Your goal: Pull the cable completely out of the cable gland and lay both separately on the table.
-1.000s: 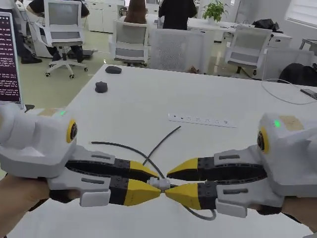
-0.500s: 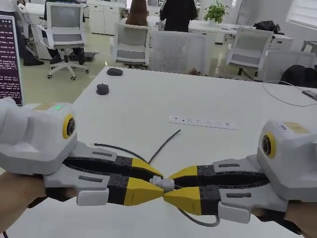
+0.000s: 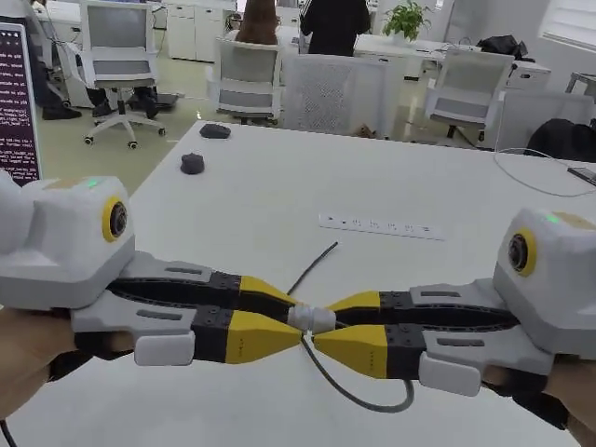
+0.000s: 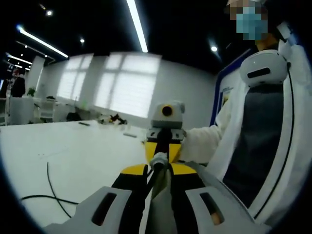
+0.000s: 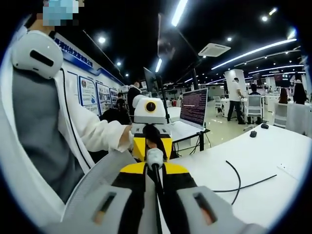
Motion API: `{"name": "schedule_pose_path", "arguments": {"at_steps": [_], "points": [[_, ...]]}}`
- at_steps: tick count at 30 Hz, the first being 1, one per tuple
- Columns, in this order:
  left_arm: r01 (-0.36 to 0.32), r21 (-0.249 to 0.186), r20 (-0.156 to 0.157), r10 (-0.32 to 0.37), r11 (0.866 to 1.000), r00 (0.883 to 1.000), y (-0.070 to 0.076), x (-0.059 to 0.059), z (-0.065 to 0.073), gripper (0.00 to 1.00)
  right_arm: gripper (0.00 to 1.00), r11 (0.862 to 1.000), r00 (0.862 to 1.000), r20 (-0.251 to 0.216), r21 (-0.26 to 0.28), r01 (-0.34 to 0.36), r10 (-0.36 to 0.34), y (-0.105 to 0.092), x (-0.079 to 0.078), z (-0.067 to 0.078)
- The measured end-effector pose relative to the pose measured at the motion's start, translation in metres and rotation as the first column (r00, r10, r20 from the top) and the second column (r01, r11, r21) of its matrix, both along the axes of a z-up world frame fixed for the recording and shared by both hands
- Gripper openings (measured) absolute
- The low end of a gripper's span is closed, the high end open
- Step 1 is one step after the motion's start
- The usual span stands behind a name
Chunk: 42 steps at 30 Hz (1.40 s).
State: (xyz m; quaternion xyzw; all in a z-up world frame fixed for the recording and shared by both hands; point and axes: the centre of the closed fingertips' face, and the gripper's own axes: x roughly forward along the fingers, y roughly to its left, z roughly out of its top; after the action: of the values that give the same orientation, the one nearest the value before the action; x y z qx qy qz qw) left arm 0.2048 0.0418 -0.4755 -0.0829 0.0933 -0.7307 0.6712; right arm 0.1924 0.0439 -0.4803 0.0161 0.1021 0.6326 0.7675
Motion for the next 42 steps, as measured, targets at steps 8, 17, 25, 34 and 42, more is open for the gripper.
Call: {"name": "schedule_pose_path", "arguments": {"at_steps": [8,17,25,34,42], "points": [[0.0,-0.085,-0.048,-0.004,0.996,0.999,-0.001,-0.005,0.007,0.16,0.1,1.0,0.999,0.032,0.017,-0.019,0.018,0.0,-0.002,0.004],[-0.007,-0.072,-0.07,0.002,0.997,0.998,0.001,-0.005,0.008,0.14,0.12,0.999,1.0,-0.015,0.048,-0.019,0.019,0.004,0.0,0.005],[-0.013,-0.058,0.02,0.014,0.998,1.0,0.0,-0.007,0.008,0.14,0.12,0.997,0.999,-0.043,0.082,0.0,0.003,0.002,-0.002,0.005],[-0.003,-0.061,-0.03,0.001,0.998,1.0,-0.001,-0.007,0.01,0.14,0.1,0.996,1.0,-0.003,0.091,0.005,-0.005,0.002,-0.003,0.011],[0.012,-0.067,-0.117,-0.02,0.998,0.993,0.0,-0.007,0.008,0.13,0.09,0.997,0.994,0.103,0.066,-0.028,0.021,0.004,-0.007,0.011]]}}
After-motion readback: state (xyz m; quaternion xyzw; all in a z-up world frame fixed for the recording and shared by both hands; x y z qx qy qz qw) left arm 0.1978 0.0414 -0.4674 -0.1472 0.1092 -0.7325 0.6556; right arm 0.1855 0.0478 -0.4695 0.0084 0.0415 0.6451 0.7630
